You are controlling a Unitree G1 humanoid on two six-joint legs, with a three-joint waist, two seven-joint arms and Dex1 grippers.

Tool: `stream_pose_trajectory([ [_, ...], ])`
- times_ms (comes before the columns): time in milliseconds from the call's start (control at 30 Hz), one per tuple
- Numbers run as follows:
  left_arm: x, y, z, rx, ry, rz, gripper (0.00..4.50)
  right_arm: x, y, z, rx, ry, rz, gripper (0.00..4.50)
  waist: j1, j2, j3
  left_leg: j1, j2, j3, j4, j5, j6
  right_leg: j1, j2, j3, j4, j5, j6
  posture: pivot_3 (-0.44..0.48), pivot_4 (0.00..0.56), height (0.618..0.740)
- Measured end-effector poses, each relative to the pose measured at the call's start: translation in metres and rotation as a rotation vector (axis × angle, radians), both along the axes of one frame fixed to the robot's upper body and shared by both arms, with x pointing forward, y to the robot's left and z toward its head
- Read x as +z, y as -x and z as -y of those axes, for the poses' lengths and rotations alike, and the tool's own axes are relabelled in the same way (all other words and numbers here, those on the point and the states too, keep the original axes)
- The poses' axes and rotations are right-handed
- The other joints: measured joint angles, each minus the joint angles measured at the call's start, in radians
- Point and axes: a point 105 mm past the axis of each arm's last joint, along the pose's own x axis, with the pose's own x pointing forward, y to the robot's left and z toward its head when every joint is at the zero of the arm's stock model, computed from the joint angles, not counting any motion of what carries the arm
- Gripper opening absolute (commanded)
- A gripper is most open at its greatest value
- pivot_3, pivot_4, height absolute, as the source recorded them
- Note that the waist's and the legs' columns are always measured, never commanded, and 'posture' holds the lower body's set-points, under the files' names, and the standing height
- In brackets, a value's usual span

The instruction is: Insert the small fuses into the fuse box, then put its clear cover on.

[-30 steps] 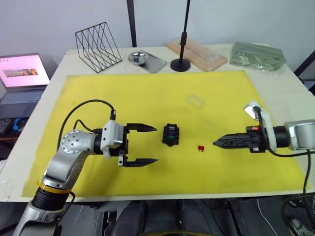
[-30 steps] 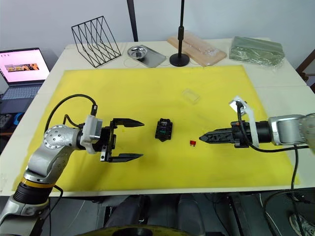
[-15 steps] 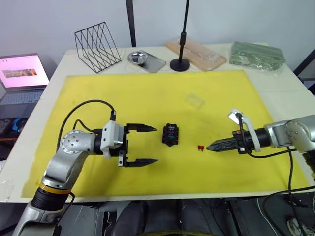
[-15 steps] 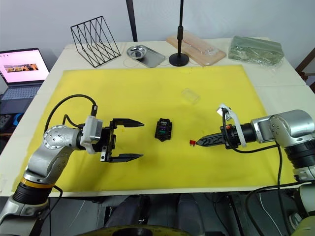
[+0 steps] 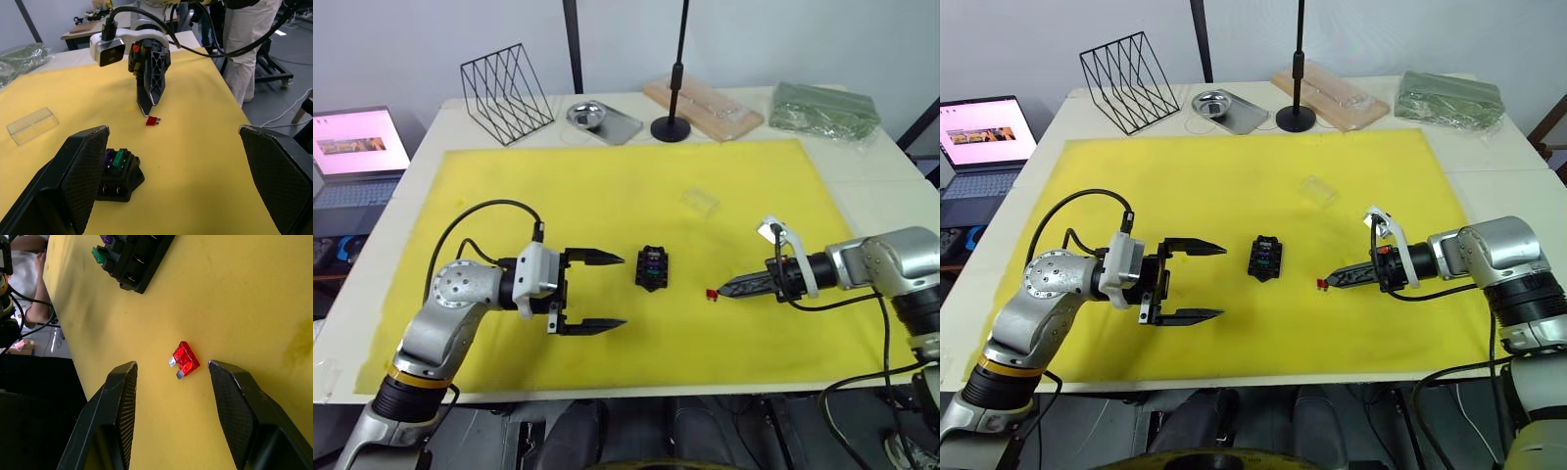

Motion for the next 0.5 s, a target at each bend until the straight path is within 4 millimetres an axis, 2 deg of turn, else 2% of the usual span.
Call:
stream_pose_trajectory([
  [500, -0.0003, 0.0017, -0.0014, 0.004, -0.012, -0.003, 4.5, -0.0027, 0.0035, -0.0073, 0.009, -0.044, -0.059, 2.42, 0.0, 0.0, 0.0, 0.0, 0.0, 0.0, 0.0, 0.0, 0.0, 0.0, 0.0, 0.0, 0.0, 0.0, 0.0, 0.0, 0.15, 0.74],
])
